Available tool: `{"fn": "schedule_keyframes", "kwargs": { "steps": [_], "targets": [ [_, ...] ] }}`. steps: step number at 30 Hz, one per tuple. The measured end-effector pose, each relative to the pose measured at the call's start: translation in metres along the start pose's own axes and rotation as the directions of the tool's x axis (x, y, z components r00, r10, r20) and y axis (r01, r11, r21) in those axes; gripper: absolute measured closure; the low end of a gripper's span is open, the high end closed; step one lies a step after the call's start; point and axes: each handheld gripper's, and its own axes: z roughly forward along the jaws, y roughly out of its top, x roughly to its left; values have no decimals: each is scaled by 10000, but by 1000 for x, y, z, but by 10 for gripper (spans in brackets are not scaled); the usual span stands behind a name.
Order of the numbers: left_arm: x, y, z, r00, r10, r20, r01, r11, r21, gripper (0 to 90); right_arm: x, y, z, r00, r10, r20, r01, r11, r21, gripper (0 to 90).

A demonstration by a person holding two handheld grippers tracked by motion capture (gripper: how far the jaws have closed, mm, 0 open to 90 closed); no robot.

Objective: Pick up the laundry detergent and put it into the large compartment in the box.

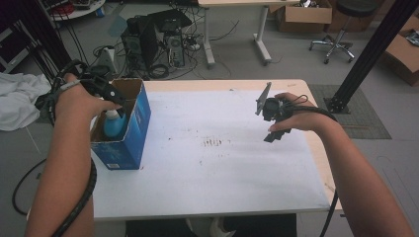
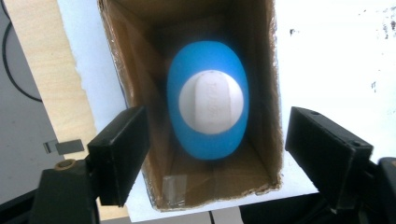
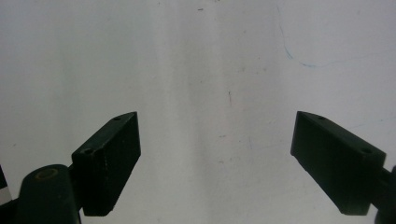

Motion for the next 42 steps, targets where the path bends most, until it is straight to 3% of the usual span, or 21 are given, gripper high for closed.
{"fn": "schedule_keyframes", "kwargs": {
  "steps": [14,22,32,38,42],
  "targets": [
    [-18,-2,-18,9967,774,-237,-776,9969,-103,129,1,-1,-2,10000,44,12,-44,10000,-42,160],
    [-34,-2,-33,9892,1431,-315,-1439,9893,-237,78,3,-2,-7,10000,33,88,-33,10000,-23,159],
    [-49,0,-33,9801,1946,-381,-1956,9804,-245,43,4,-3,-8,10000,40,80,-40,10000,6,159],
    [-62,0,-36,9648,2601,-387,-2613,9647,-322,1,5,-2,-10,9999,-32,117,32,10000,-19,159],
    [-74,0,-38,9435,3295,-360,-3309,9425,-468,1,6,-2,-12,9999,-48,119,48,10000,-27,159]
  ]
}}
